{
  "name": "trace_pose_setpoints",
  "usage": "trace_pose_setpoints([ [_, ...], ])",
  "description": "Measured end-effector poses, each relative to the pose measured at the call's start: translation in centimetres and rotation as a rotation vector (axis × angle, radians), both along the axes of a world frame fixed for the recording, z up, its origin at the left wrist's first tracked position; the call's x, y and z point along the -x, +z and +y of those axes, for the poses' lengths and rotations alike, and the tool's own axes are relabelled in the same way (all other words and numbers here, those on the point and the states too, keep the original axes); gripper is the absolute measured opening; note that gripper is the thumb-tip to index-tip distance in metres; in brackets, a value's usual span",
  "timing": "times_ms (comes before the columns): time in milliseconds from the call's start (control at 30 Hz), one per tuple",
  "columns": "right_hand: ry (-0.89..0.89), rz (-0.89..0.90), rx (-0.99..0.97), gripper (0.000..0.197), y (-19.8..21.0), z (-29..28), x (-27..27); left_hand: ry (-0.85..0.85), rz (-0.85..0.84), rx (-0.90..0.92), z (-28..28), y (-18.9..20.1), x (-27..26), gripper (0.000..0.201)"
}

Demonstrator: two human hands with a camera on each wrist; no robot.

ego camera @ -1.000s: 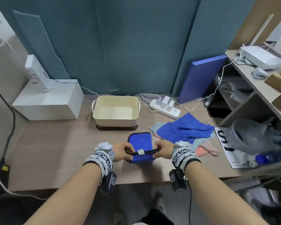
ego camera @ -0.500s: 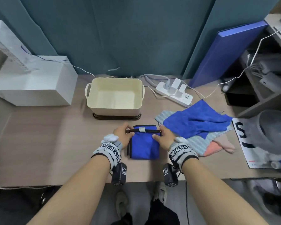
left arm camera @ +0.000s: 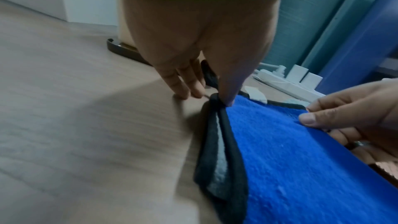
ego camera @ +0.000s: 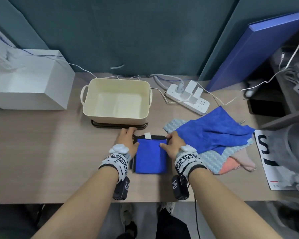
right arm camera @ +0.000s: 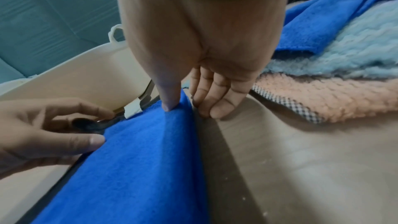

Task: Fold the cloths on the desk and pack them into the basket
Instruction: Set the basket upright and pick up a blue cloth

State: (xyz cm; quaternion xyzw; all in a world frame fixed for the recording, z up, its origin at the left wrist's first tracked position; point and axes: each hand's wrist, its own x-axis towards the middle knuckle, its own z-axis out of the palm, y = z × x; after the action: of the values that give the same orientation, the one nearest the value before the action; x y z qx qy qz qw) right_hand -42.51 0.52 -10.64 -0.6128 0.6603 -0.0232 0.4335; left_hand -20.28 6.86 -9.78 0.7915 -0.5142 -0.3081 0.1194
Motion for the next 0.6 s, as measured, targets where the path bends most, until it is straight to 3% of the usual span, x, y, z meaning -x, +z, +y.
trace_pose_setpoints([
  [100,0.046,0.047,-0.065,0.061,0.2,0.2,-0.2,-0.197,-0.133,-0.028,-0.3,0.6,1.1,0.072],
  [233,0.268,0.196,-0.050,0.040,0.8,1.0,-0.7,-0.337,-0.208,-0.171,-0.3,1.8,1.7,0.074],
  [367,0.284,-0.062,-0.117,0.025,1.2,3.4,-2.2,-0.280,-0.194,-0.199,2.2,2.6,0.7,0.058],
  [467,0.299,-0.231,-0.106,0.032,2.0,4.7,-3.9,-0.270,-0.087,-0.164,3.6,2.2,-0.6,0.052],
  [533,0.284,-0.259,-0.136,0.034,2.7,5.5,-5.2,-0.205,-0.003,-0.166,4.7,2.5,-1.7,0.040],
  [600,0.312,-0.172,-0.177,0.042,3.1,5.7,-6.2,-0.107,0.109,-0.135,5.9,2.4,-2.8,0.029],
])
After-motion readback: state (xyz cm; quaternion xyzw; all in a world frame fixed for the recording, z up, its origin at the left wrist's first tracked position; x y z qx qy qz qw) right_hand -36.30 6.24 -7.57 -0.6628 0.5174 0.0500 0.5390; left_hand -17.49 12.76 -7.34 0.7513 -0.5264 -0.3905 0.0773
